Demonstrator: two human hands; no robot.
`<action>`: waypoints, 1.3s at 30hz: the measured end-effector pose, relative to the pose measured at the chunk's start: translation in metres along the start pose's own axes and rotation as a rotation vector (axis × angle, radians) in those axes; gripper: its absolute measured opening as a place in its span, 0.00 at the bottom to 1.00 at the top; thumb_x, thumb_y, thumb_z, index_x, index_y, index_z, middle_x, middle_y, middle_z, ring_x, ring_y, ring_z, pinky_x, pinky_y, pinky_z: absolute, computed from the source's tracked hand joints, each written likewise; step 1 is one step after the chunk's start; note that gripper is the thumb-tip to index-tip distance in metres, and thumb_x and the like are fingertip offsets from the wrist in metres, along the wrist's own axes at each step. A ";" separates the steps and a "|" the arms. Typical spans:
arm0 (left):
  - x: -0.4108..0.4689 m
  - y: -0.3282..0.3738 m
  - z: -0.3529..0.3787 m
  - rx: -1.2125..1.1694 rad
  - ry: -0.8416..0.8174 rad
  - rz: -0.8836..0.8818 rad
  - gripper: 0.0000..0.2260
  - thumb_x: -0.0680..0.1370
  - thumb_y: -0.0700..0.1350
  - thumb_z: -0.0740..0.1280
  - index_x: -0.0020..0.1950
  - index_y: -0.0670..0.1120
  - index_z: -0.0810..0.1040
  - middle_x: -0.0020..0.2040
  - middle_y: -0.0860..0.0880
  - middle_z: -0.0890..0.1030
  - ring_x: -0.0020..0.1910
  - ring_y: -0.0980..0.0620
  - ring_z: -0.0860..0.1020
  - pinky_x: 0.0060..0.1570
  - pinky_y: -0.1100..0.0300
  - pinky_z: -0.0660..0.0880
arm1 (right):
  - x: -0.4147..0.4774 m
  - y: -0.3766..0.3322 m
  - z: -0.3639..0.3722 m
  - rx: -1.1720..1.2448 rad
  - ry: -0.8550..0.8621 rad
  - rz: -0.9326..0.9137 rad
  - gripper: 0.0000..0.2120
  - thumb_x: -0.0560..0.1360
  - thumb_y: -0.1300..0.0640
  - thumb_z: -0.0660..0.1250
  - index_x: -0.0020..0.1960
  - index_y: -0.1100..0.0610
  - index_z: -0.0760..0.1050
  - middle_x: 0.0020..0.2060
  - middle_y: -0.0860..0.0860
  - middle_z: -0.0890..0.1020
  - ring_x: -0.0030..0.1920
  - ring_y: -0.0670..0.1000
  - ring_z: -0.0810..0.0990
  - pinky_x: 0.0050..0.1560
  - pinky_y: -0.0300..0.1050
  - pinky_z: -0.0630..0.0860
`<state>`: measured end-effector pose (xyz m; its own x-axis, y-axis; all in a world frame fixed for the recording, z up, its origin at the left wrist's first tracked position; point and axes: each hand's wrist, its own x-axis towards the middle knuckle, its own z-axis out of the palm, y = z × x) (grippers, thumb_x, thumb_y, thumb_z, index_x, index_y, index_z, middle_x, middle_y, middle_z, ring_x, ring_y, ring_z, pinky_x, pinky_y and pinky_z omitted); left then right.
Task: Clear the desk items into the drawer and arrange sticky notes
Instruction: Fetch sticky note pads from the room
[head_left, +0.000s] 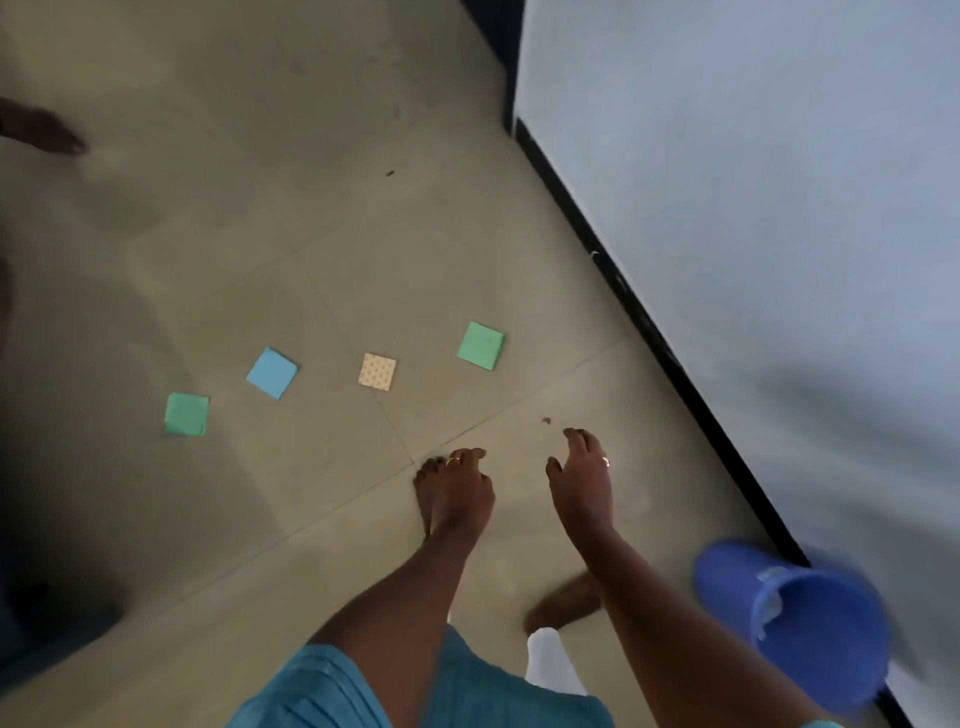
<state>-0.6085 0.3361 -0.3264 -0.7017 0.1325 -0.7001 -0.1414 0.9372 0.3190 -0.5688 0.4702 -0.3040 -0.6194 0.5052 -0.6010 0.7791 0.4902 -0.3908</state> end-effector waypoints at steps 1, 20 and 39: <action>0.013 -0.011 -0.008 -0.034 -0.004 -0.031 0.19 0.76 0.40 0.57 0.65 0.49 0.73 0.67 0.47 0.73 0.65 0.46 0.70 0.66 0.52 0.67 | 0.010 -0.013 0.009 -0.012 -0.013 0.004 0.23 0.76 0.63 0.64 0.70 0.62 0.66 0.68 0.57 0.68 0.68 0.57 0.68 0.65 0.48 0.68; 0.373 -0.214 0.039 -0.191 0.169 -0.360 0.22 0.78 0.44 0.65 0.68 0.35 0.68 0.68 0.37 0.69 0.68 0.41 0.67 0.68 0.55 0.60 | 0.361 -0.026 0.233 -0.509 -0.228 -0.148 0.23 0.74 0.54 0.68 0.66 0.61 0.69 0.66 0.59 0.71 0.66 0.60 0.68 0.62 0.51 0.69; 0.419 -0.194 0.054 -0.321 0.294 -0.656 0.21 0.79 0.48 0.64 0.68 0.37 0.66 0.67 0.36 0.68 0.66 0.38 0.69 0.65 0.50 0.65 | 0.411 -0.013 0.239 -0.212 -0.232 -0.074 0.16 0.75 0.58 0.66 0.59 0.65 0.73 0.59 0.63 0.76 0.60 0.60 0.75 0.54 0.45 0.68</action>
<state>-0.8379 0.2269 -0.7163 -0.5549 -0.5482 -0.6258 -0.7539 0.6493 0.0997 -0.8103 0.5016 -0.7128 -0.6161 0.2993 -0.7286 0.6800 0.6690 -0.3001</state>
